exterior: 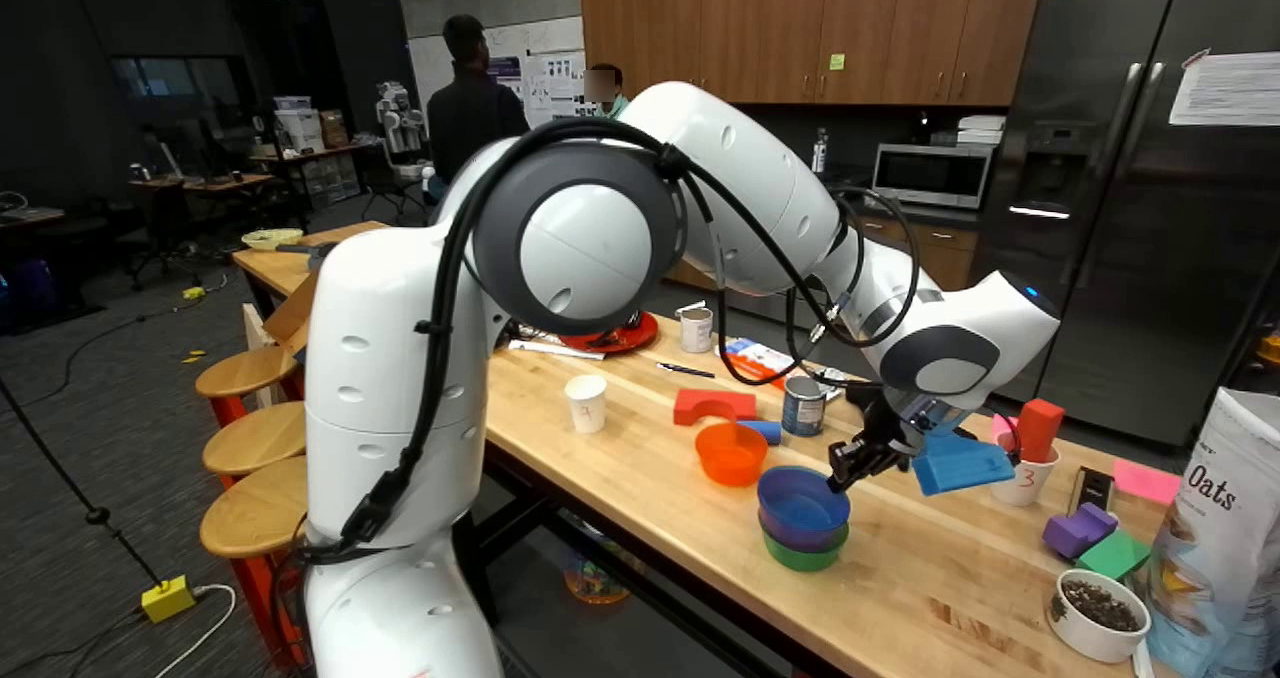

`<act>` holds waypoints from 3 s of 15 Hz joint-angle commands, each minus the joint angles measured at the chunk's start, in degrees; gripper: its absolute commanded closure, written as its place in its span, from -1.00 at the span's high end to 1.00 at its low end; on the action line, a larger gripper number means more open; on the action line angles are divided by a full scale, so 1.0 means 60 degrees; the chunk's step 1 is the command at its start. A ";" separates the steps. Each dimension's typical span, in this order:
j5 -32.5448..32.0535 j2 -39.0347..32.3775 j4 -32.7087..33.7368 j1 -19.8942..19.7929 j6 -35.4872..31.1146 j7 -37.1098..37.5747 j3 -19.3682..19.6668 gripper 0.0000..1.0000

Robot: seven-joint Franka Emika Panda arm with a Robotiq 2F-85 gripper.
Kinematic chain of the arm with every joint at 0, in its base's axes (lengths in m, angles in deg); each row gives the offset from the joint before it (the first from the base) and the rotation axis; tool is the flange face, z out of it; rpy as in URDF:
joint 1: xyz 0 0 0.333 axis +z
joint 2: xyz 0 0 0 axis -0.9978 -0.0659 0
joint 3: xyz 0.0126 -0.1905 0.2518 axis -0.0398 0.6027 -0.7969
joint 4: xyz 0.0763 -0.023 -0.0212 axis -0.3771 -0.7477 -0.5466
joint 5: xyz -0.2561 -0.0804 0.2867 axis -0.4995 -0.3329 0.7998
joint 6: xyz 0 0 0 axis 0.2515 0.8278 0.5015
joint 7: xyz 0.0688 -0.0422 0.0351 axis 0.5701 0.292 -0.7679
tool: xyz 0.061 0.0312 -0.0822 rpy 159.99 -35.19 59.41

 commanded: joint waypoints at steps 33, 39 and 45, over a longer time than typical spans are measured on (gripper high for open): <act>0.0167 0.1113 -0.0695 0.0161 0.0168 0.0110 0.0228 -0.97; -0.0418 0.1143 -0.0661 0.0177 -0.0106 0.1763 0.0308 -0.97; -0.0790 0.1028 -0.0515 0.0178 -0.0037 0.2336 0.0270 -0.97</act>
